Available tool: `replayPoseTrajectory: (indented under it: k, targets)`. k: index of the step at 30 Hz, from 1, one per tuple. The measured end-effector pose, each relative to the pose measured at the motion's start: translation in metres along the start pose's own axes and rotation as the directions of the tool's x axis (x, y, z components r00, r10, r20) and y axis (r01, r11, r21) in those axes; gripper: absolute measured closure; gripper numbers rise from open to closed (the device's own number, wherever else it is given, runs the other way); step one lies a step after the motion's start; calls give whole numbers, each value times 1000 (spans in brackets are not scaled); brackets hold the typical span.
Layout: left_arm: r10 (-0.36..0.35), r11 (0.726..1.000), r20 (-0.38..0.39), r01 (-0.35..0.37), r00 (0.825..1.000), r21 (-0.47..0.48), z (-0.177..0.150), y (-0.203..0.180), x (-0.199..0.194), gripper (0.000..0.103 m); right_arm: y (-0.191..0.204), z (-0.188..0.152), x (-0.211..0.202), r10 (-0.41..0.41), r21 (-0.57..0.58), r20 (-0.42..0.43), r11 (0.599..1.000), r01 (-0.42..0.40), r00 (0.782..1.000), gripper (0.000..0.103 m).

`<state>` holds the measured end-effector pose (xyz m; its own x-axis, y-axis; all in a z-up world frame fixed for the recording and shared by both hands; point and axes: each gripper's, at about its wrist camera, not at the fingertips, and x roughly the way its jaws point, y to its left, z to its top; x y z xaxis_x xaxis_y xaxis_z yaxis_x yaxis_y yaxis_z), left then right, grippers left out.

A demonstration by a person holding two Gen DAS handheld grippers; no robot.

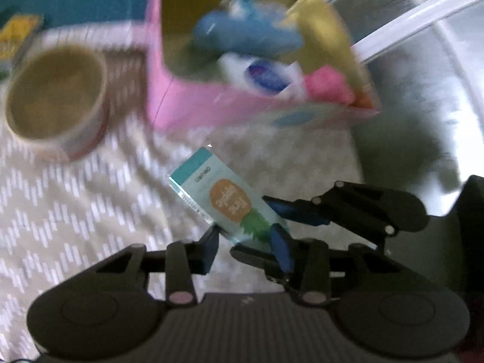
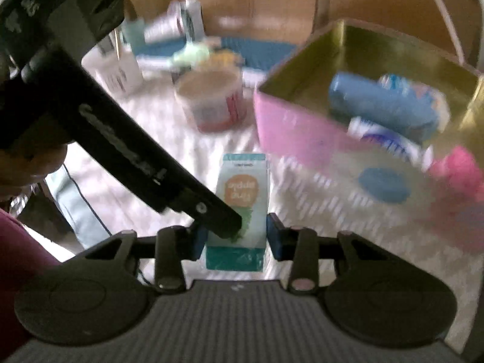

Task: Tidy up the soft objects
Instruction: 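Carry the teal box into the gold tin and open the right gripper, then move the right gripper to the green correction-tape roller and grasp it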

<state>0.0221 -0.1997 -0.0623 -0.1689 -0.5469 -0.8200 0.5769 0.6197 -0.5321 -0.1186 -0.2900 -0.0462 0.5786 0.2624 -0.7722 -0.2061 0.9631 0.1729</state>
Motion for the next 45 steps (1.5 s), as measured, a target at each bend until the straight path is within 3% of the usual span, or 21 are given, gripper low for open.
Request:
replayPoseTrajectory:
  k: [5,8,11,15,19,21,27,31,33,36,38,41,45]
  targets:
    - [-24,997,131,14,991,73,22,-26,-39,66,-8,30,-31,-71,-1,125,997,72,990,59]
    - [-7,994,195,-15,981,110,51,-37,-43,66,-26,47,-27,-124,30,174,992,121,977,59]
    - [49,992,195,-71,979,103,82,-34,-23,64,-50,65,-1,-157,82,141,986,146,977,59]
    - [155,985,158,-164,975,50,119,-20,16,62,-87,79,44,-123,217,66,970,107,990,59]
    - [233,969,208,-245,950,36,139,-20,22,60,-93,95,68,-228,204,66,956,211,971,58]
    - [235,968,240,-249,942,29,139,-22,13,60,-94,100,73,-279,212,67,942,259,958,54]
    - [141,982,299,-171,944,76,101,-17,-29,54,-75,88,41,-212,241,155,955,171,965,43]
    - [84,985,330,-128,940,112,61,0,-63,48,-31,77,24,-155,162,214,979,121,964,45]
    - [81,985,353,-130,932,117,37,11,-82,49,-3,76,20,-85,87,241,994,66,967,50]
    - [152,979,378,-193,913,72,9,38,-103,50,35,87,33,64,-54,198,997,-55,978,51]
    - [205,975,382,-222,901,1,-8,61,-115,50,59,101,58,97,-128,129,989,-81,987,51]
    - [344,939,387,-317,856,-132,-30,102,-135,50,90,122,97,84,-200,43,977,-73,996,54]
    - [443,892,328,-375,834,-253,-57,154,-150,51,115,166,145,3,-204,-5,979,-4,1000,55]
